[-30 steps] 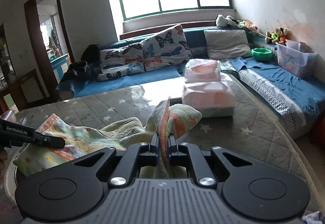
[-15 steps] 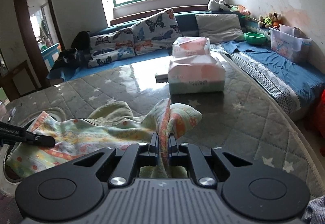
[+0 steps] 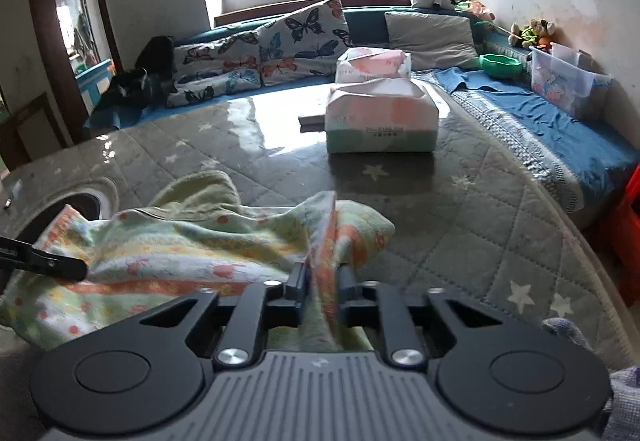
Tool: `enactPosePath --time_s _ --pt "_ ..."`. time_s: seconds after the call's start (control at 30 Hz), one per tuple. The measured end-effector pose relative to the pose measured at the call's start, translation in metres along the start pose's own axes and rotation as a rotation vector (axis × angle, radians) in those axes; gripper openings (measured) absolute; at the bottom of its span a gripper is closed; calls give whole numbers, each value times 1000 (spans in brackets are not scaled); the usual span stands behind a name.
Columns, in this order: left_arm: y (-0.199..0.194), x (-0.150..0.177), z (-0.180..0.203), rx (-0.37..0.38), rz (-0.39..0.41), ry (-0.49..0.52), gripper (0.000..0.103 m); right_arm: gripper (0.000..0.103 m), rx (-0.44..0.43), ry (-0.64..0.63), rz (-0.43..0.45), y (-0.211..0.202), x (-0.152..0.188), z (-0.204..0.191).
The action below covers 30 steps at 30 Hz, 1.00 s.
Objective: Fold clothes
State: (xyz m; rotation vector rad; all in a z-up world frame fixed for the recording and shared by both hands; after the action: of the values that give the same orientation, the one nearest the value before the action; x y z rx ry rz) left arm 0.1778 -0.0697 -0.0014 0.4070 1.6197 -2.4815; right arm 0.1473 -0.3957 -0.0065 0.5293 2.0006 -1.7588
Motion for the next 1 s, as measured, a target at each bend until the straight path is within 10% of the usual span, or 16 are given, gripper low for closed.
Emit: enactPosePath --time_s 0.13,0.4,1.0 --pt "-5 3 1 -47 11 15 49 27 19 14 13 -2 -2 3" --pt "-23 -2 -11 -104 89 -19 66 76 -2 -36 61 0 -16 -13" --pt "4 -16 -13 -164 69 -32 89 90 -95 -78 -9 49 -29 -33"
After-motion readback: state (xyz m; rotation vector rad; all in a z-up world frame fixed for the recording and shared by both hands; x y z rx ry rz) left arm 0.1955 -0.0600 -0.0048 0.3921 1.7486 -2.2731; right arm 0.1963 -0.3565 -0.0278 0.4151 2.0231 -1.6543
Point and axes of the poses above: each gripper's, at about its wrist camera, not at the fingertips, and y roughly the way its jaws point, z to its right, x to its underside, the point moved 1 cm from there along y, roughly the way its jaws point, and after that the axes turned 15 degrees about -z, right-handed, at the moved point
